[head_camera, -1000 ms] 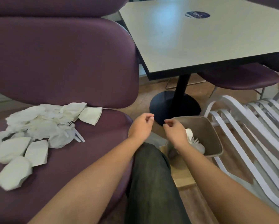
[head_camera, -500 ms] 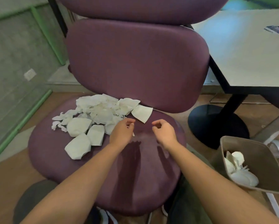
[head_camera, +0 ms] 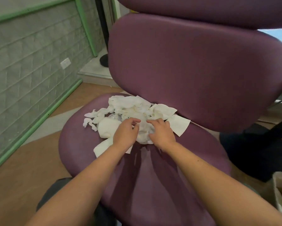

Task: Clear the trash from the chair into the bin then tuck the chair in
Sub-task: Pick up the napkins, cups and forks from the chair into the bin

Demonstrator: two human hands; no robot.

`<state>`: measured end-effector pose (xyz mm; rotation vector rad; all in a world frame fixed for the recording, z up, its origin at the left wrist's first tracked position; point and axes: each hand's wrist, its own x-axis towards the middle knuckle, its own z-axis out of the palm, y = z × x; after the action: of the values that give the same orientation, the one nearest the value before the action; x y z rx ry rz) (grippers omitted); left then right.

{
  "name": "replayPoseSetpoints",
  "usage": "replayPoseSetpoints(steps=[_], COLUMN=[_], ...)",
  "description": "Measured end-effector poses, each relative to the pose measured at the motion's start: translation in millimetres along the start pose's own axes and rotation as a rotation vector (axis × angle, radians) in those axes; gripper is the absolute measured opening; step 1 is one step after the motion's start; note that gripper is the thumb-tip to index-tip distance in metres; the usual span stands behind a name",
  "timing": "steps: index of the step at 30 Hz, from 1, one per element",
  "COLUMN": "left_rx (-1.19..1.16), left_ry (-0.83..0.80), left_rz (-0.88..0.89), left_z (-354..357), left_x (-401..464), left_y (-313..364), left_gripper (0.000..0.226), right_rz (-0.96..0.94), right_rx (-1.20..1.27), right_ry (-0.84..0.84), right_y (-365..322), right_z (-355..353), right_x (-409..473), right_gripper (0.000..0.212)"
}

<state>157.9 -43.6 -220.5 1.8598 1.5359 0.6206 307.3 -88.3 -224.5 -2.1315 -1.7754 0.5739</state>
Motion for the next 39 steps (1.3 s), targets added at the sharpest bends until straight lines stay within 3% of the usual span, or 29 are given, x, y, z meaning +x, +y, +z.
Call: replayPoseSetpoints(steps=[5, 12, 14, 19, 24, 27, 31, 39], left_rx=[-0.033, -0.034, -0.015, -0.104, -0.584, -0.681, -0.62, -0.522], left_ry=[0.002, -0.064, -0.076, -0.112, -0.193, -0.234, -0.156, -0.103], left_rz=[-0.017, 0.026, 0.064, 0.066, -0.105, -0.13, -0.125, -0.168], left_z=[-4, -1, 0, 3, -1, 3, 5, 4], left_x=[16, 29, 30, 31, 26, 27, 33, 38], left_y=[-6, -14, -16, -6, 33, 42, 38, 21], left_gripper=[0.021, 0.025, 0.027, 0.055, 0.033, 0.033, 0.031, 0.029], right_rz=[-0.041, -0.092, -0.058, 0.061, 0.083, 0.089, 0.077, 0.19], right_rx=[-0.126, -0.171, -0.045, 0.552, 0.719, 0.687, 0.573, 0.029], right_ry=[-0.035, 0.051, 0.099, 0.135, 0.203, 0.253, 0.215, 0.013], right_y=[1, 6, 5, -11, -15, -10, 1, 24], right_z=[16, 25, 22, -11, -31, -34, -32, 2], right_x=[18, 28, 29, 31, 32, 34, 34, 27], right_gripper=[0.041, 0.028, 0.026, 0.012, 0.011, 0.01, 0.003, 0.026])
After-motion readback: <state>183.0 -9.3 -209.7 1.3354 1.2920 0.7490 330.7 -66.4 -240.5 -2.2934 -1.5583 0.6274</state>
